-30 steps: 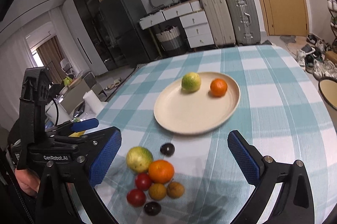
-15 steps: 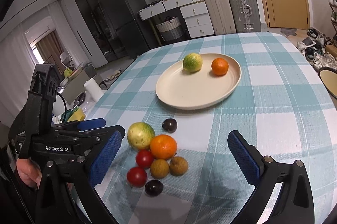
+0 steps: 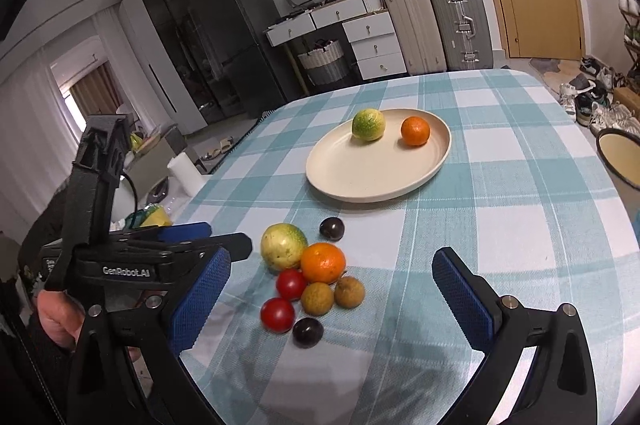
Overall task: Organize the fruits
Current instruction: 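Withdraw both tools from the plate back toward the fruit cluster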
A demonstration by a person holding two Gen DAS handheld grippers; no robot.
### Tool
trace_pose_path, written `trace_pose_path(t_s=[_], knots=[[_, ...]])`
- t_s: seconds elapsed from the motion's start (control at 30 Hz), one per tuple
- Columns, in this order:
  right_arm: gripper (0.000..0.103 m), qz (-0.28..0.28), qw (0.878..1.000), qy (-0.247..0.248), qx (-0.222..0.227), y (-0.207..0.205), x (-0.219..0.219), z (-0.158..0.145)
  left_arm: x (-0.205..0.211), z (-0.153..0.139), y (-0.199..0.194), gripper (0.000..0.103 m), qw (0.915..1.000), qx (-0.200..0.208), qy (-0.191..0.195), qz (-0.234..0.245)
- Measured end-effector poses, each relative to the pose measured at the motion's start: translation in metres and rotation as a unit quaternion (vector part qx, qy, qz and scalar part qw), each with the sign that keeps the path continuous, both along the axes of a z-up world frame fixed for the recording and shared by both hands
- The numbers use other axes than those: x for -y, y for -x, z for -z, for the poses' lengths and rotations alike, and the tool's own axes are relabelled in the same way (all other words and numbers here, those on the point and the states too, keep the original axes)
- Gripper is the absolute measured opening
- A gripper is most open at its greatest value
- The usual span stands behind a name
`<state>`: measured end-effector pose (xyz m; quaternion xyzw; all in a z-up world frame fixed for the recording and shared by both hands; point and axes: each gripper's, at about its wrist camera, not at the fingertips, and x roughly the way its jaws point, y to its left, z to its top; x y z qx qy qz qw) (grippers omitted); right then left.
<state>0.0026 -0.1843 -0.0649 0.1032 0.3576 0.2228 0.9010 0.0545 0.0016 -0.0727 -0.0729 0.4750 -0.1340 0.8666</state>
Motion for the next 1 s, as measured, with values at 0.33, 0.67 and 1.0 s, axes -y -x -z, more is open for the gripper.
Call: trace_pose_path(t_s=[0.33,0.67,1.0], knots=[[0.103,-0.013,1.000,0.013,0.006,0.013,-0.006,-0.001,0.003,0.014,-0.007,0.102,0.9997,-0.020,0.015,0.000],[0.103,-0.010,1.000,0.024,0.003,0.013,-0.008,0.008,-0.003,0.030,-0.021,0.102,0.9986,-0.032,0.042,0.000],[0.103,-0.004,1.000,0.027,0.004,0.012,-0.006,0.016,-0.007,0.041,-0.036,0.076,0.9965,-0.035,0.074,0.015]])
